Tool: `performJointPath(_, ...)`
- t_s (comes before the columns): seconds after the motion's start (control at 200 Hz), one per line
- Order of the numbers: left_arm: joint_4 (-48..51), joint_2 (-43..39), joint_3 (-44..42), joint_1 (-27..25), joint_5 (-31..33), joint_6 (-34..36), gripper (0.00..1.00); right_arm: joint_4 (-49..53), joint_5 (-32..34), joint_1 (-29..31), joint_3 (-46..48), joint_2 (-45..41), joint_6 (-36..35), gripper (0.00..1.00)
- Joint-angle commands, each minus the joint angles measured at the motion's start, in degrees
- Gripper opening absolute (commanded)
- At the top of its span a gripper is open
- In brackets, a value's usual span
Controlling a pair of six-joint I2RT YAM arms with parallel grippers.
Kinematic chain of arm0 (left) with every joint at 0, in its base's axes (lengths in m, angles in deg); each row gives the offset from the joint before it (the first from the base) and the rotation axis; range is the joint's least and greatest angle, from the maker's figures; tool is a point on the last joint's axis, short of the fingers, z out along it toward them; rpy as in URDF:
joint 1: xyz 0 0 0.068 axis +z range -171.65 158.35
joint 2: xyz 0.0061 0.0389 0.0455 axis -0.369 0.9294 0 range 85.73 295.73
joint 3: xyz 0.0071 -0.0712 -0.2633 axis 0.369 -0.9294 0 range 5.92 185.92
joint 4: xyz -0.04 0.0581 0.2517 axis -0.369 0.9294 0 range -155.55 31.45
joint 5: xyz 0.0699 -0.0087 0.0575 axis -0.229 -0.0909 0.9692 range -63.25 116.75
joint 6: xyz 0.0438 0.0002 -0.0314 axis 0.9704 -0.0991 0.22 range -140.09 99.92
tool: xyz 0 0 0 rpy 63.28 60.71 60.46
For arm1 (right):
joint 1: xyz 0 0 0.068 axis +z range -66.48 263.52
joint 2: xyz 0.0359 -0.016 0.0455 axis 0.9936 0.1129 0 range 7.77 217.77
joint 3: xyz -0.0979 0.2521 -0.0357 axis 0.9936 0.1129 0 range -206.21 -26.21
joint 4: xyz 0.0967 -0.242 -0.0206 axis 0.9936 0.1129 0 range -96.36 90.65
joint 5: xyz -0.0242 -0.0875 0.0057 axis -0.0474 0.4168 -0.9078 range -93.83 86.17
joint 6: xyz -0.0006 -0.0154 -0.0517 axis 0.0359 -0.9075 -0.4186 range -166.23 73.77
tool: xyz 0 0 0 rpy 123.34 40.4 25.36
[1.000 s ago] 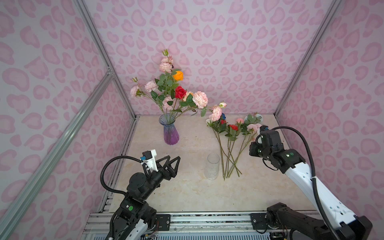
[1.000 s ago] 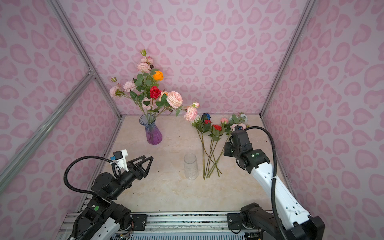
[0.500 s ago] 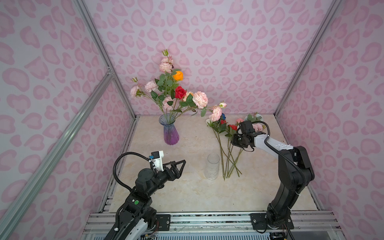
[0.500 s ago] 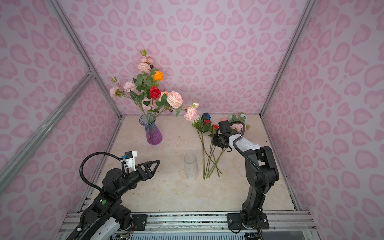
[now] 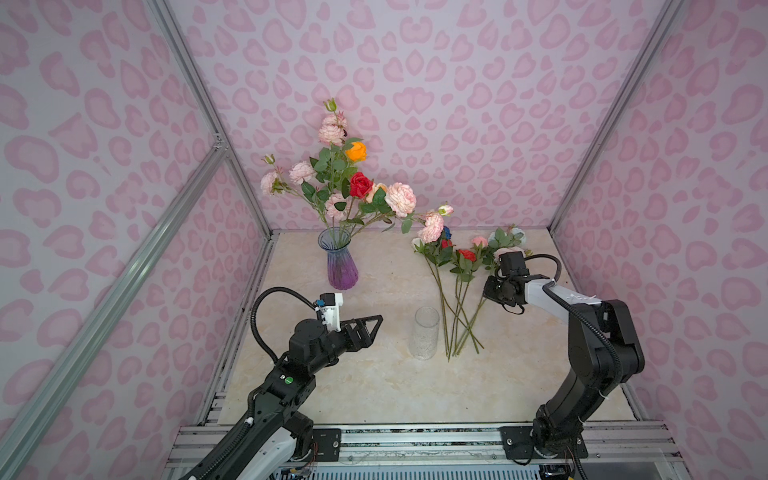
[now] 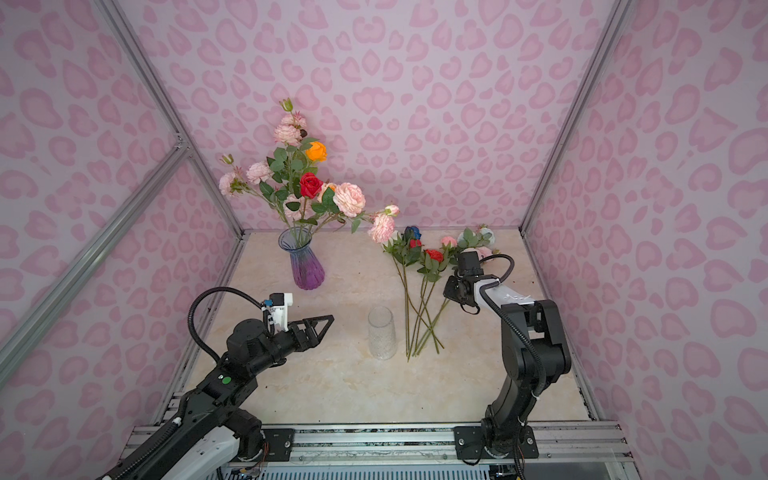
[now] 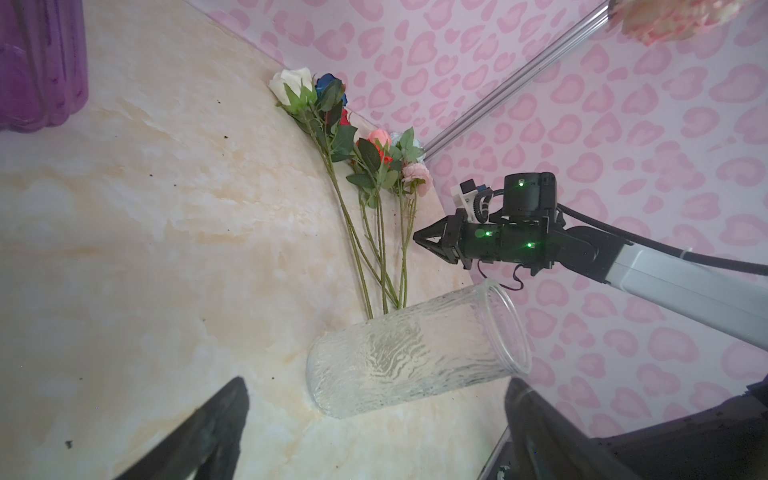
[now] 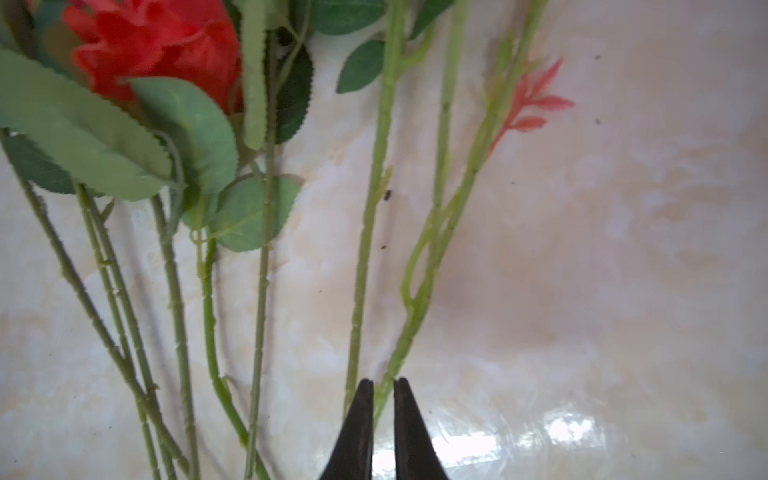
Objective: Arrange the flowers into the vase
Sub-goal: 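Grasp the pink peony stems in the pile with right gripper and lift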
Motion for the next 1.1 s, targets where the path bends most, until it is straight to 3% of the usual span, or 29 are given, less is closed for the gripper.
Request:
performJointPath(0.0, -5.3, 1.6, 1.1, -1.3, -0.2, 1.6, 0.97, -3.8, -4.4, -1.3, 0.2, 1.6, 1.3, 0.17)
performJointPath(0.335, -6.2, 3.1, 0.8, -3.3, 1.2, 2.1, 0.96, -7.1, -7.0, -2.0, -0.8, 5.4, 2.9, 0.22)
performJointPath(0.515, -5.3, 2.5, 1.2, -3.3, 1.2, 2.7, 0.96, -7.5, -7.2, -2.7, -0.4, 7.0, 4.4, 0.17)
performJointPath(0.68, -5.0, 1.2, 0.7, -3.3, 1.4, 2.6, 0.96, -9.9, -9.8, -4.3, 0.2, 6.8, 5.0, 0.01)
performJointPath(0.915, -4.3, -1.0, 0.7, -3.4, 1.7, 2.4, 0.96, -4.1, 0.6, -2.4, -1.5, -3.3, 1.7, 0.0)
performJointPath(1.095, -4.2, -2.5, 0.4, -3.4, 1.8, 1.9, 0.96, 2.3, 12.9, 1.0, -4.7, -8.3, -2.4, 0.0)
